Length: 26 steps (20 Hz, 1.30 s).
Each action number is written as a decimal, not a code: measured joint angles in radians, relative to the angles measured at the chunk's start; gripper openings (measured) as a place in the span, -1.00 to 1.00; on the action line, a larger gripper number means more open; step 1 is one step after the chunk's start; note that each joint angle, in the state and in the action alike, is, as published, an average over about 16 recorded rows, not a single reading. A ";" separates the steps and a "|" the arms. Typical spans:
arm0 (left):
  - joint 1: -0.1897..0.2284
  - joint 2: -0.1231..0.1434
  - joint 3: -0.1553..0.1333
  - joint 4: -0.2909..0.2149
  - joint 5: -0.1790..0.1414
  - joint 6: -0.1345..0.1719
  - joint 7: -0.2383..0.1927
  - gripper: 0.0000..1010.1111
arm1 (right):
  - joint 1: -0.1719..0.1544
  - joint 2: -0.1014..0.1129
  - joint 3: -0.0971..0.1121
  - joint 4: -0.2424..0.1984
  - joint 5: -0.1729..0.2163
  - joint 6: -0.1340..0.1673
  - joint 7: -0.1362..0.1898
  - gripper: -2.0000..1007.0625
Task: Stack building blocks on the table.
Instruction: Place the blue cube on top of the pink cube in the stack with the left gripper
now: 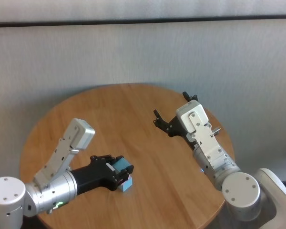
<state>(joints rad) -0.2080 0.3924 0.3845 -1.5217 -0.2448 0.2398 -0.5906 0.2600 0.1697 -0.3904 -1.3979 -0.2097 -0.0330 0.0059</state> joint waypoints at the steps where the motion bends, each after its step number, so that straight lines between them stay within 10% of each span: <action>1: -0.002 0.001 0.004 0.002 0.000 0.000 0.001 -0.22 | 0.000 0.000 0.000 0.000 0.000 0.000 0.000 1.00; 26: -0.084 0.035 0.087 0.073 -0.011 -0.008 0.009 -0.22 | 0.000 0.000 0.000 0.000 0.000 0.000 0.000 1.00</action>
<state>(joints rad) -0.2917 0.4276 0.4715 -1.4485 -0.2553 0.2322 -0.5817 0.2600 0.1697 -0.3904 -1.3979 -0.2097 -0.0330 0.0059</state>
